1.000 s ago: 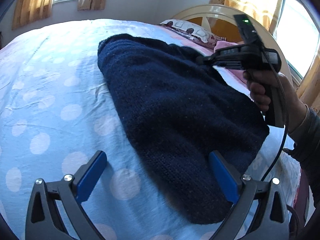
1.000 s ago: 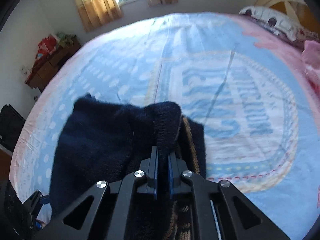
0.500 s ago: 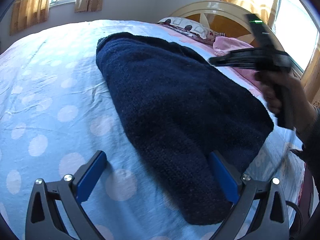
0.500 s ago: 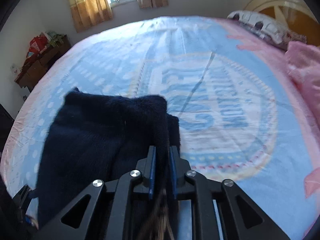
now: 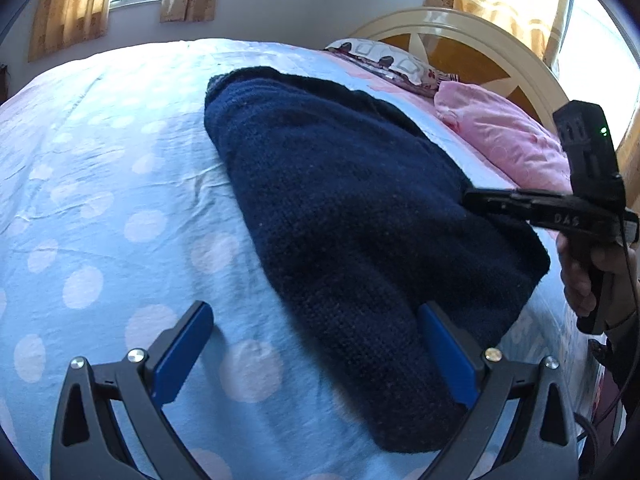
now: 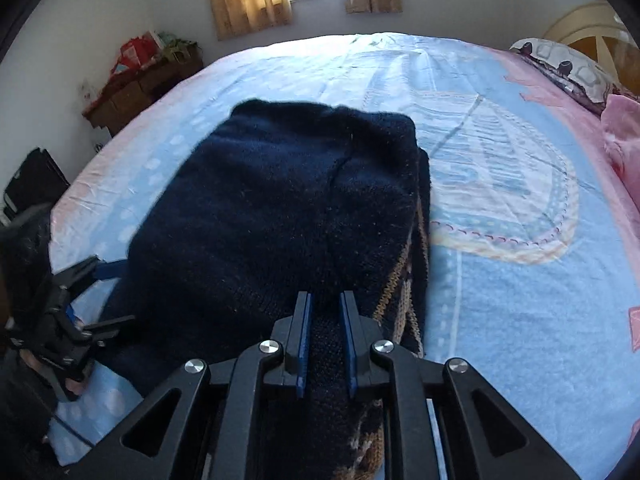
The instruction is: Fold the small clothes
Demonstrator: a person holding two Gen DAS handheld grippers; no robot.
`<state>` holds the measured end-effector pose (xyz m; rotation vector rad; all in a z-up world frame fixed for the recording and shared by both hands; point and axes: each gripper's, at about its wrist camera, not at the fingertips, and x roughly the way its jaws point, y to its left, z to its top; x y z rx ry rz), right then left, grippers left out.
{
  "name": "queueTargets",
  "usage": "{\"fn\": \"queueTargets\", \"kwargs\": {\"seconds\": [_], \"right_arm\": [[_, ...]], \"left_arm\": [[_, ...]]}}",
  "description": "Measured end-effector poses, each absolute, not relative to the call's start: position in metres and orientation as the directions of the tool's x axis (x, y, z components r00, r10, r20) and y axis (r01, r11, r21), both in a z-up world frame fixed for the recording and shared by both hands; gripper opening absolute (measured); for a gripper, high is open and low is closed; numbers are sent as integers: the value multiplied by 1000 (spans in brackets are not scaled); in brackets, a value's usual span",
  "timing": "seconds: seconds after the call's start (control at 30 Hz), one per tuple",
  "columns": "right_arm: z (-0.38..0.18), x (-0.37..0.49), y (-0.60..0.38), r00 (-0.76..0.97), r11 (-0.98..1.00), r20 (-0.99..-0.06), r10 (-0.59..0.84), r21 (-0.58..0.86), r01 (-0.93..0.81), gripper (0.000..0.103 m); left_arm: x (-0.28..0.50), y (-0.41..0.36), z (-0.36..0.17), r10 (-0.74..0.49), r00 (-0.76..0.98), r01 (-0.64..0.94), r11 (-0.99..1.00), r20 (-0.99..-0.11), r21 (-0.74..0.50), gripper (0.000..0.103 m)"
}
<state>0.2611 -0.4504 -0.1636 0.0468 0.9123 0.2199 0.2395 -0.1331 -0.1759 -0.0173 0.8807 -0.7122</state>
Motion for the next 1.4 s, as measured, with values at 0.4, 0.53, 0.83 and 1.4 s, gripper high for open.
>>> {"fn": "queueTargets", "kwargs": {"seconds": [0.4, 0.53, 0.83, 1.4], "right_arm": [[-162, 321, -517, 661, 950, -704, 259, 309, -43, 67], [-178, 355, -523, 627, 938, -726, 282, 347, -21, 67], [-201, 387, -536, 616, 868, -681, 394, 496, -7, 67], [-213, 411, -525, 530, 803, -653, 541, 589, -94, 47]], "left_arm": [[243, -151, -177, -532, 417, 558, 790, -737, -255, 103], [245, -158, -178, -515, 420, 555, 797, -748, -237, 103], [251, -168, -179, -509, 410, 553, 799, -757, -237, 103], [261, -186, -175, -576, 370, 573, 759, -729, -309, 94]]}}
